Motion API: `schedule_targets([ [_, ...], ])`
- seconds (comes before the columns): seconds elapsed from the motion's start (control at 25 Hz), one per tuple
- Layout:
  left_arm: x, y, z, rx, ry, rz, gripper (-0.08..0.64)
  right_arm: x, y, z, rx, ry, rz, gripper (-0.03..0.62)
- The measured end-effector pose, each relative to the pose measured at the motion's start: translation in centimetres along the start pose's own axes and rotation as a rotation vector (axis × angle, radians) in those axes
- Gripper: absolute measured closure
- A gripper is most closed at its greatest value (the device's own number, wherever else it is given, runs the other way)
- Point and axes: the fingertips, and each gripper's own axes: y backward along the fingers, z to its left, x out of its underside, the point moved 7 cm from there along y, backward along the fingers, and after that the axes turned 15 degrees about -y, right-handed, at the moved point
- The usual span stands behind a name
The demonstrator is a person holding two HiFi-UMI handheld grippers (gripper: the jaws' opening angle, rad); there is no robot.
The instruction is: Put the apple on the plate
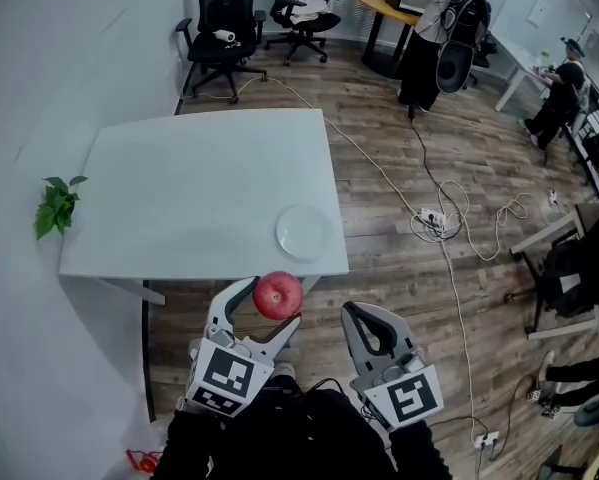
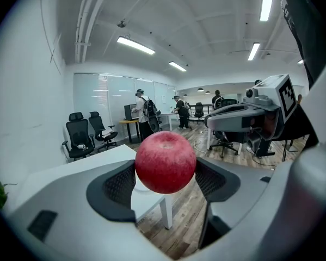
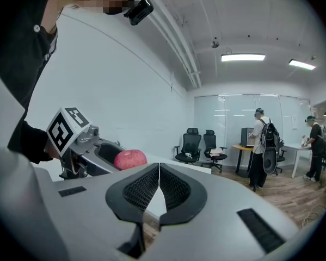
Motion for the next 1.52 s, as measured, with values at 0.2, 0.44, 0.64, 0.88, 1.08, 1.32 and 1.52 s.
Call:
schedule_targets([
  [0.2, 0.7, -0.6, 1.1, 0.003, 0.009, 0.002, 0.206, -0.1, -0.9, -0.6, 0.016, 0.004, 0.014, 0.551],
  [0.44, 1.0, -1.5, 1.6, -0.009, 0.014, 0.015, 0.206, 0.0, -1.6, -1.5, 0.013, 0.002, 0.034, 0.551],
  [0.64, 1.5, -1.8, 2.7, -0.04, 0.013, 0.032, 0.206, -0.3, -2.9, -2.4, -0.01, 0.012, 0.027, 0.551],
  [0.88, 0.6, -3.7, 4.2, -0.081, 0.01, 0.05, 0.206, -1.3, -4.7, -5.0, -0.055, 0.018, 0.026, 0.551],
  [1.08, 0.3, -5.9, 5.3, -0.101, 0.033, 0.057, 0.206, -1.7, -6.3, -7.0, -0.092, 0.014, 0.04, 0.551],
  [1.32, 0.6, -9.1, 6.6, -0.103, 0.047, 0.091, 0.206, -1.8, -8.3, -9.9, -0.099, -0.008, 0.055, 0.551],
  [1.52, 0.8, -11.6, 7.3, -0.112, 0.049, 0.122, 0.206, -2.1, -9.7, -11.8, -0.141, -0.008, 0.078, 0.551],
])
